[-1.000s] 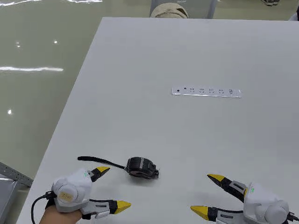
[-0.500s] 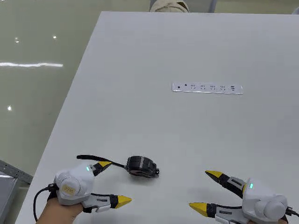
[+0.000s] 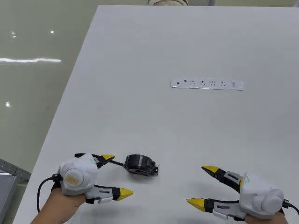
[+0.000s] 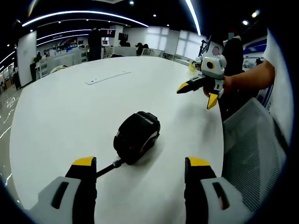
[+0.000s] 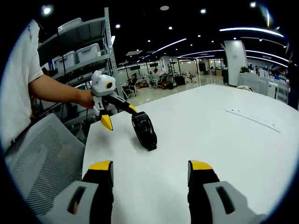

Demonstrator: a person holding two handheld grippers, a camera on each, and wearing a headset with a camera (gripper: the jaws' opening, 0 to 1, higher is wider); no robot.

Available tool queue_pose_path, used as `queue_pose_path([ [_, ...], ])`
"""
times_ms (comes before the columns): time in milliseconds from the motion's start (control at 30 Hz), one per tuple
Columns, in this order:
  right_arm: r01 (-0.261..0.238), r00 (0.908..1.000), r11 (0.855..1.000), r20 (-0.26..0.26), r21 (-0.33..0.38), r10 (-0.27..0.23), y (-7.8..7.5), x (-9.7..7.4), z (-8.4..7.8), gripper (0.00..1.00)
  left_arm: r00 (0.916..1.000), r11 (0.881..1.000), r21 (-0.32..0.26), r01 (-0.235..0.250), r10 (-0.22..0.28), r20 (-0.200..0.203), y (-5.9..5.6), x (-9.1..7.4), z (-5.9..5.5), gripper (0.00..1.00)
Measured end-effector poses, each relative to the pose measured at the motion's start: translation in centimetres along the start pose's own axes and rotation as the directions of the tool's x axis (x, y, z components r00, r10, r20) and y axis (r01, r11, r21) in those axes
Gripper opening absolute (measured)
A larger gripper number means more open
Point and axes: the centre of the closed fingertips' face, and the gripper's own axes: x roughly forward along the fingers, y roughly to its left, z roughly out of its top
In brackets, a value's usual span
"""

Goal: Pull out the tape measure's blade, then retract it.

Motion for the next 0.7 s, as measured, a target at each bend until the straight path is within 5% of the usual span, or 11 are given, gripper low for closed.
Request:
queue_pose_path([
  [700, -0.06, 0.9975, 0.998, 0.036, 0.008, 0.06, -0.4, 1.8, 0.4, 0.61, 0.9982, 0.998, 0.014, 0.056, -0.055, -0.025, 1.0, 1.8, 0.1, 0.69],
])
